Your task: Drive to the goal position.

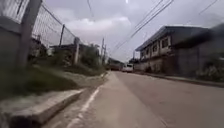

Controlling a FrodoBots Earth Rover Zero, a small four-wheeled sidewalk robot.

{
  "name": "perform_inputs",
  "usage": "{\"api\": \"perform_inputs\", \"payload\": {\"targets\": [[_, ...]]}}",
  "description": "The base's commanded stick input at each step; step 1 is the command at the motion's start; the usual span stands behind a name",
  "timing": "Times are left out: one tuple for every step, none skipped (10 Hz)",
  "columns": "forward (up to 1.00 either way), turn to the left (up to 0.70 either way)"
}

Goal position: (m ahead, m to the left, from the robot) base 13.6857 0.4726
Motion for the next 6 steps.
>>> {"api": "perform_inputs", "payload": {"targets": [[0.70, -0.35], [0.70, -0.34], [0.70, -0.27], [0.70, -0.10], [0.70, 0.00], [0.70, 0.00]]}}
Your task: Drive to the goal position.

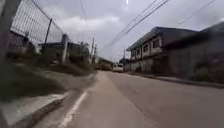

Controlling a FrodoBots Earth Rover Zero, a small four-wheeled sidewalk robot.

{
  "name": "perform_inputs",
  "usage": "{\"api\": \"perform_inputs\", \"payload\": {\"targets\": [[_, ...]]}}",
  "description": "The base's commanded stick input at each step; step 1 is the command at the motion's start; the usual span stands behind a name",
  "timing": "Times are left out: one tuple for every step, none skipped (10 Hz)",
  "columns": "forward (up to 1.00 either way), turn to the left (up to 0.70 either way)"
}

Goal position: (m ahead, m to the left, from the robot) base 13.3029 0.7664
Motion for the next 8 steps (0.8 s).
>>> {"api": "perform_inputs", "payload": {"targets": [[0.70, 0.00], [0.70, 0.00], [0.70, 0.00], [0.70, 0.00], [0.70, 0.00], [0.70, 0.00], [0.70, 0.00], [0.70, 0.00]]}}
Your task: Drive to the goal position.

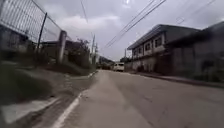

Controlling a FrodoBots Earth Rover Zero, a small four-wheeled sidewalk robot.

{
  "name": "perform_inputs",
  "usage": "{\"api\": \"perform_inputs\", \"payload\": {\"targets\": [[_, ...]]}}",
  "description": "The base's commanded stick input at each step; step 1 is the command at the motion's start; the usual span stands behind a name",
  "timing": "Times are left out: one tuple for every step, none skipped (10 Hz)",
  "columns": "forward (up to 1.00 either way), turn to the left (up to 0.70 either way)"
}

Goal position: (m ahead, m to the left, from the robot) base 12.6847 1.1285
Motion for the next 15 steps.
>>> {"api": "perform_inputs", "payload": {"targets": [[0.70, 0.00], [0.70, 0.00], [0.70, 0.00], [0.70, 0.00], [0.70, 0.00], [0.70, 0.00], [0.70, 0.00], [0.70, 0.00], [0.70, 0.00], [0.70, 0.00], [0.70, 0.00], [0.70, 0.00], [0.70, 0.00], [0.70, 0.00], [0.70, 0.00]]}}
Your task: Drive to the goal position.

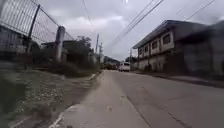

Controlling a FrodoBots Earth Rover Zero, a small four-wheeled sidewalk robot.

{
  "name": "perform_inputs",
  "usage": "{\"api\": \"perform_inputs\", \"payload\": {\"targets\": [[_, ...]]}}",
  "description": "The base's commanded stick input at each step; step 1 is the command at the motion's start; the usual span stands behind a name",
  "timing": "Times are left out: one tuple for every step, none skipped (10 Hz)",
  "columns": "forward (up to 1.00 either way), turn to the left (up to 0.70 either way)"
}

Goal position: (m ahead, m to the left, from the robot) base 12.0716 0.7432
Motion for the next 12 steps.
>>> {"api": "perform_inputs", "payload": {"targets": [[0.70, 0.02], [0.70, 0.29], [0.70, 0.11], [0.70, 0.06], [0.70, 0.02], [0.70, 0.00], [0.70, 0.00], [0.70, 0.00], [0.70, 0.00], [0.70, 0.00], [0.70, 0.00], [0.70, 0.00]]}}
